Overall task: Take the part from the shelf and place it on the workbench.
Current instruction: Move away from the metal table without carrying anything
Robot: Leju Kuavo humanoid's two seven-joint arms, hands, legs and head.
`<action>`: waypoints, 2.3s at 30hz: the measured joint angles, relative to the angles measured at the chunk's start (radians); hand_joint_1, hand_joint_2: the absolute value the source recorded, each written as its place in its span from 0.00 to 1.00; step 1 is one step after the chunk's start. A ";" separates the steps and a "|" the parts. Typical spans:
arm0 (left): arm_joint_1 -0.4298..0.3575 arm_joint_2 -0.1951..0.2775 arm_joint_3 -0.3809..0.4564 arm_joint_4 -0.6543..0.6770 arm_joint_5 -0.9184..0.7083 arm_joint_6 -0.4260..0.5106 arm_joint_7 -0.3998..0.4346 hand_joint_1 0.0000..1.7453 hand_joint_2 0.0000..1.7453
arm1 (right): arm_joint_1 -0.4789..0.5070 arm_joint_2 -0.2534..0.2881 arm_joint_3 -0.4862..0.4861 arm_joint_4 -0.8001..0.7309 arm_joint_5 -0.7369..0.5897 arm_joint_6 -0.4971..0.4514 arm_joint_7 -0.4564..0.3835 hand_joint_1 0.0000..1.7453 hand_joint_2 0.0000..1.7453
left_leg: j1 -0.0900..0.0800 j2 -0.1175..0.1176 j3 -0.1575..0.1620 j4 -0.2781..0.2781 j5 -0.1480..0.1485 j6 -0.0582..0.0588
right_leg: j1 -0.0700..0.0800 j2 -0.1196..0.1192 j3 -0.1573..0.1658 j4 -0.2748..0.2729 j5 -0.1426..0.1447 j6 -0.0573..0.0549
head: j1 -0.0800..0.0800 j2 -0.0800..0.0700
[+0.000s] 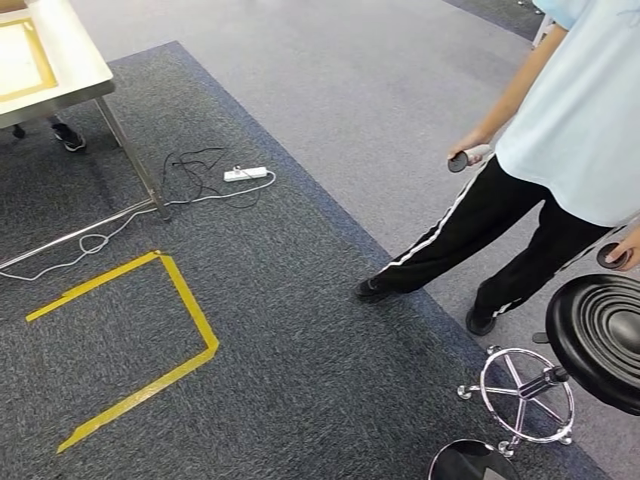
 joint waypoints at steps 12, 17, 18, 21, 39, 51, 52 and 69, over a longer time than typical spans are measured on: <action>0.005 0.002 0.022 0.000 -0.006 -0.004 -0.022 0.00 0.00 | -0.001 0.001 -0.005 0.000 0.000 0.007 -0.001 0.00 0.00 | 0.006 -0.170 -0.012 0.031 0.001 0.013 | 0.006 0.147 -0.005 0.007 0.017 -0.016 | -0.004 0.000; -0.001 0.000 0.024 -0.001 -0.011 -0.013 -0.025 0.00 0.00 | 0.002 0.001 -0.014 0.001 0.000 0.012 -0.002 0.00 0.00 | 0.009 -0.137 -0.002 -0.011 0.009 0.035 | 0.002 0.125 -0.048 0.041 -0.004 0.014 | -0.001 0.000; 0.000 0.000 0.025 -0.001 -0.012 -0.015 -0.027 0.00 0.00 | 0.000 0.001 -0.014 0.001 0.000 0.013 -0.002 0.00 0.00 | 0.010 -0.123 -0.001 -0.015 0.011 0.039 | 0.002 0.097 -0.071 0.087 -0.033 0.019 | 0.001 0.000; 0.002 0.000 0.031 -0.001 -0.012 -0.020 -0.034 0.00 0.00 | -0.002 0.001 -0.017 0.001 0.000 0.013 -0.003 0.00 0.00 | 0.008 -0.081 -0.003 -0.015 0.009 0.043 | -0.003 0.058 -0.162 0.269 -0.113 0.035 | 0.003 0.000; 0.001 -0.002 0.055 -0.004 -0.016 -0.063 -0.084 0.00 0.00 | 0.004 -0.002 -0.020 0.001 0.000 0.018 -0.010 0.00 0.00 | 0.007 -0.111 -0.090 0.229 -0.098 0.004 | 0.002 0.113 -0.011 0.007 0.018 -0.013 | -0.009 0.000; -0.001 -0.006 0.070 -0.004 -0.026 -0.067 -0.104 0.00 0.00 | -0.001 -0.004 -0.021 0.003 0.000 0.020 -0.013 0.00 0.00 | 0.005 -0.096 0.003 -0.019 0.008 0.045 | -0.004 0.062 -0.163 0.247 -0.095 0.037 | -0.003 0.000; -0.001 -0.005 0.071 -0.004 -0.027 -0.067 -0.104 0.00 0.00 | 0.001 -0.004 -0.021 0.003 0.000 0.020 -0.013 0.00 0.00 | 0.003 -0.079 0.003 -0.019 0.007 0.046 | -0.006 0.056 -0.179 0.283 -0.102 0.040 | -0.004 0.000; -0.006 -0.005 0.079 -0.004 -0.030 -0.070 -0.118 0.00 0.00 | 0.004 -0.007 -0.021 0.003 0.000 0.027 -0.014 0.00 0.00 | 0.004 -0.107 -0.107 0.265 -0.119 0.003 | 0.002 0.104 -0.010 -0.004 0.030 -0.011 | -0.014 0.000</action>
